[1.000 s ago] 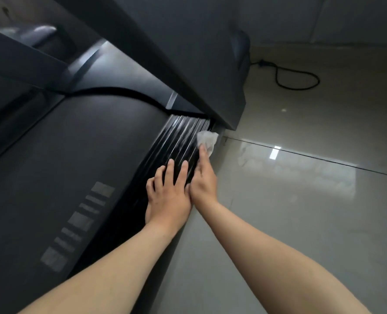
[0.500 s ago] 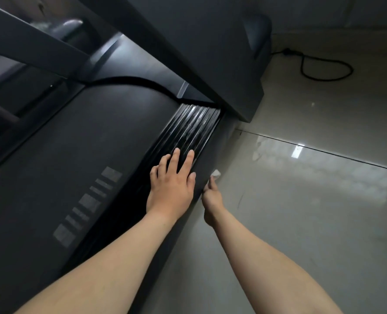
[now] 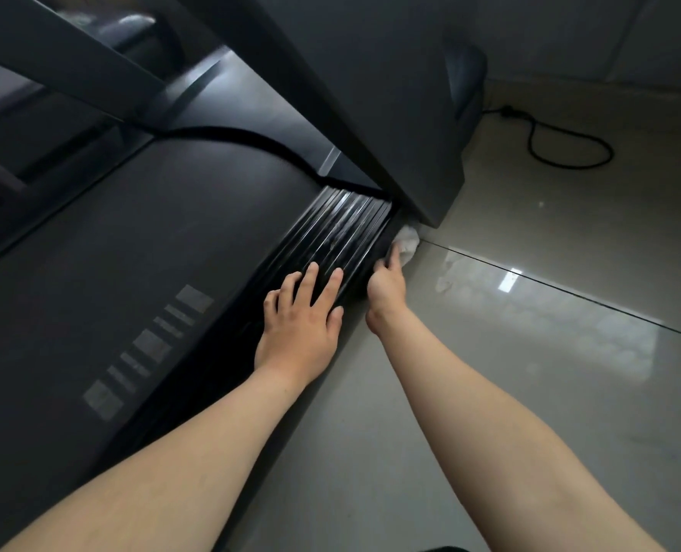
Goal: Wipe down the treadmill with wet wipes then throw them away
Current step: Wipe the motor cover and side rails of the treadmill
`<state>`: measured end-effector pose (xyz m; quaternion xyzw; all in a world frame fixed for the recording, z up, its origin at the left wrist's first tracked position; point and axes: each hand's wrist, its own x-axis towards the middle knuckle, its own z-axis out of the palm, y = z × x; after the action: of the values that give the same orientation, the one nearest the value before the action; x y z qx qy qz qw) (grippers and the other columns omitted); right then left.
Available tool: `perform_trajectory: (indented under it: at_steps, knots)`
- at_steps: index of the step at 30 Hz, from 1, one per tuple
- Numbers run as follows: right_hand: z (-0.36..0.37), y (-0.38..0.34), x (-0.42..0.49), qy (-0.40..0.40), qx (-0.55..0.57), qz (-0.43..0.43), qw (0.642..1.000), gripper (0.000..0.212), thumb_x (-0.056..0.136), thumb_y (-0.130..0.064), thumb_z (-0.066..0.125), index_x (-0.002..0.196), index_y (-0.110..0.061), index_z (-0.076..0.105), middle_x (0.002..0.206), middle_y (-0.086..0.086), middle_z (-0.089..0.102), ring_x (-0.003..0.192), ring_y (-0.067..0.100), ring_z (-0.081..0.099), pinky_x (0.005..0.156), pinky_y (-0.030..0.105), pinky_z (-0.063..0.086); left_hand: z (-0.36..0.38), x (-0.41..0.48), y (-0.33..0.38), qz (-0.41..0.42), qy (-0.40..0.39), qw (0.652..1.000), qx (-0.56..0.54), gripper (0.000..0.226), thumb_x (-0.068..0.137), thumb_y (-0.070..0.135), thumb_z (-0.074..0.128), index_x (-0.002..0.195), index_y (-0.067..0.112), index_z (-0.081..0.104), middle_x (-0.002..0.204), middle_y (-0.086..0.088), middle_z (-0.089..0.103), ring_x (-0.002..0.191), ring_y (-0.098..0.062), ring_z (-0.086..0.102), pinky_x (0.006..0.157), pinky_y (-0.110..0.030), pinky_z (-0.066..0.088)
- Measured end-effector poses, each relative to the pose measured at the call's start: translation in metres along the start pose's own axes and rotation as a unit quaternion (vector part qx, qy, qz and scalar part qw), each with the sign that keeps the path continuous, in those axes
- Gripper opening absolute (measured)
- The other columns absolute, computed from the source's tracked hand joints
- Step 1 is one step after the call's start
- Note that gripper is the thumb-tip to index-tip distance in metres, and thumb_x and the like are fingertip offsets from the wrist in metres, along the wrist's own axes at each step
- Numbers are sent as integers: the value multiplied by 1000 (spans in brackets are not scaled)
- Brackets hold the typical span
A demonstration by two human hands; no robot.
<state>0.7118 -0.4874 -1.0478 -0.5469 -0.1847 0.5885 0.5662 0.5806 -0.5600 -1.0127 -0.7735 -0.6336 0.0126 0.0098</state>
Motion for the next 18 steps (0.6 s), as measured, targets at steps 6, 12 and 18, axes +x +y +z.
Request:
perform_trajectory:
  at_steps: [6, 12, 18]
  knots:
    - [-11, 51, -37, 0, 12, 167, 986, 44, 109, -31, 32, 152, -25, 41, 148, 0, 52, 133, 19, 49, 113, 35, 35, -2, 0, 0, 2, 2, 1000, -29, 59, 107, 45, 25, 161, 36, 4, 170, -3, 6, 154, -26, 6, 122, -48, 13]
    - [2, 55, -61, 97, -3, -4, 995, 36, 104, -12, 48, 135, -22, 62, 127, -10, 64, 110, 5, 62, 103, 30, 50, -5, -4, -3, -5, 25, 993, -116, 59, 104, 43, 39, 159, 31, 21, 168, 2, 18, 154, -19, 10, 124, -44, 10]
    - [17, 34, -68, 96, -23, -118, 988, 24, 101, -20, 59, 118, -34, 69, 122, -9, 65, 110, 0, 62, 97, 24, 52, -7, -33, -14, -31, 37, 990, -129, 58, 103, 44, 44, 157, 29, 28, 166, 3, 24, 152, -19, 15, 124, -42, 14]
